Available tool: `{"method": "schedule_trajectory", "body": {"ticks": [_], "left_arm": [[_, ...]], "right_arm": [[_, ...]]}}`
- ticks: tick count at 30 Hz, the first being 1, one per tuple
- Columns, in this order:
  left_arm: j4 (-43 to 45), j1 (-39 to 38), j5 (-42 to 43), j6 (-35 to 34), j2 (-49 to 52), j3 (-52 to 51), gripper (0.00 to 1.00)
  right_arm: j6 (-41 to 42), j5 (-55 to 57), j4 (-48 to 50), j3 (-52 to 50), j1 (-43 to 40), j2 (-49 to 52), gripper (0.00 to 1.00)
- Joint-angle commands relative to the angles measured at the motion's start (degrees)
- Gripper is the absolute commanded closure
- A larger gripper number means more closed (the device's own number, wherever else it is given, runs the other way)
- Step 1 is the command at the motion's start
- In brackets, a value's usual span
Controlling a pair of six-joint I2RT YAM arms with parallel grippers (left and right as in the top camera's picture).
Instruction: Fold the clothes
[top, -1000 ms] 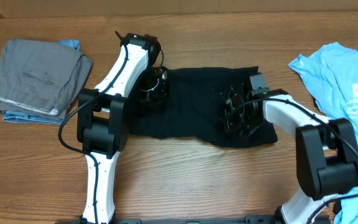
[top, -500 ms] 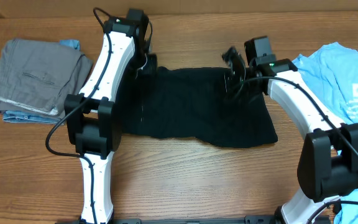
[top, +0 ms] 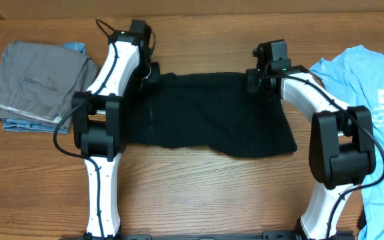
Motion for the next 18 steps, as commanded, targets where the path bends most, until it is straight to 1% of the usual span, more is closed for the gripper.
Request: {"method": "schedule_trajectory", "body": {"ticks": [1, 2, 3, 4, 5, 6, 8, 9, 11, 12, 13, 15, 16, 17, 18], "left_arm": [[0.4, 2.4, -2.5, 0.4, 1.3, -0.4, 0.96], [0.6, 2.6, -2.1, 1.0, 1.3, -0.3, 0.96], [0.5, 2.9, -1.2, 2.1, 1.2, 0.0, 0.96], [0.1, 3.0, -0.4, 3.5, 1.0, 0.4, 0.96], [-1.3, 3.0, -0.3, 4.0, 0.5, 1.7, 0.96], [-2.5, 3.0, -0.3, 4.1, 0.0, 3.1, 0.96], [-5.0, 3.0, -0.3, 4.0, -1.8, 7.5, 0.96], [-6.6, 3.0, -0.3, 3.5, -3.3, 10.9, 0.94], [-9.0, 3.0, -0.5, 3.3, -6.5, 15.5, 0.80], [-10.3, 3.1, -0.6, 2.4, -8.2, 17.5, 0.69], [-11.8, 3.2, -1.0, 1.2, -9.5, 18.8, 0.44], [-15.3, 4.2, -0.9, -0.9, -11.7, 19.6, 0.14], [-17.0, 4.8, -0.9, -1.2, -12.1, 19.6, 0.04], [-18.9, 5.4, -0.5, -1.3, -12.2, 19.6, 0.00], [-21.5, 6.6, 0.4, -1.4, -12.0, 19.6, 0.00]], "right_arm": [[0.7, 2.9, 3.0, 0.5, -2.8, 3.1, 0.83], [0.7, 2.8, 3.7, 0.5, -3.3, 3.7, 0.79], [0.7, 2.1, 4.2, 0.5, -3.8, 3.8, 0.67], [0.7, 1.9, 4.6, 0.6, -4.0, 3.7, 0.63], [0.7, 1.8, 4.8, 0.9, -4.0, 3.1, 0.51], [0.6, 1.8, 4.7, 1.4, -3.9, 2.6, 0.46], [0.4, 1.4, 3.2, 3.0, -3.9, 0.6, 0.43], [0.4, 0.3, 2.0, 4.3, -3.9, -1.1, 0.43], [0.4, -2.1, 0.0, 6.0, -3.9, -4.3, 0.43], [0.4, -3.8, -1.5, 6.8, -3.9, -6.7, 0.43], [0.5, -5.3, -3.6, 7.4, -3.9, -9.2, 0.43], [0.5, -7.7, -9.5, 7.9, -3.9, -14.0, 0.46], [0.4, -8.6, -12.2, 7.9, -3.9, -15.9, 0.51], [0.5, -9.6, -15.1, 7.9, -3.9, -17.7, 0.58], [0.4, -10.7, -18.5, 7.9, -3.8, -19.5, 0.66]]}}
